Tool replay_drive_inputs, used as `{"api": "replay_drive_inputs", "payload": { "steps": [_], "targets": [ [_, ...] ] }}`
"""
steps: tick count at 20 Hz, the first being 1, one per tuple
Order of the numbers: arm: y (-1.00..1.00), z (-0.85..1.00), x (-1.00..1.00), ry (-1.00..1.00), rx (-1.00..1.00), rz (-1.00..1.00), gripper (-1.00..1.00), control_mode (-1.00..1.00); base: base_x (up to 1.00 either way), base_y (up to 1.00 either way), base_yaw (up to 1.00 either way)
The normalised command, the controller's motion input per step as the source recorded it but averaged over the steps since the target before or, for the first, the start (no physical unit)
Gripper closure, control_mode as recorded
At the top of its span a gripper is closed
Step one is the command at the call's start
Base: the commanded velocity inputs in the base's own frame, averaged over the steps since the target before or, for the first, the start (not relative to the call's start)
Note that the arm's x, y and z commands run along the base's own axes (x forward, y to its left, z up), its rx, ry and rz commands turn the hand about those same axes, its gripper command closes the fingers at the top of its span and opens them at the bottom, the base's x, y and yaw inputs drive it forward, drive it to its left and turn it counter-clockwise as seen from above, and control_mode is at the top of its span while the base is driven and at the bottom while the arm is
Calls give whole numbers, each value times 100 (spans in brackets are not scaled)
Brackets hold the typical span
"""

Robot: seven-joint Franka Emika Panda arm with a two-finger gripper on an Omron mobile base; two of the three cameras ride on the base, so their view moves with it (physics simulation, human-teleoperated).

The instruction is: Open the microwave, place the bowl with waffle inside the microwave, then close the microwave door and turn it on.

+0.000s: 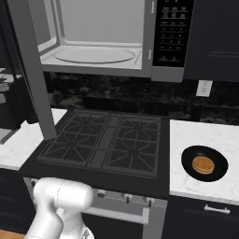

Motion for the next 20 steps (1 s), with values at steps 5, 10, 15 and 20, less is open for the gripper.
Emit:
{"api": "replay_drive_inputs", "payload": {
  "steps": [5,10,15,20],
  "targets": [
    [-4,1,-66,9,-1,33,-100,-100,0,0,0],
    [-33,1,-55,16,0,44,-100,-100,0,0,0],
    [-43,0,-17,21,6,63,-100,-100,0,0,0],
    [-32,0,-4,20,15,68,-100,-100,0,0,0]
  ]
}}
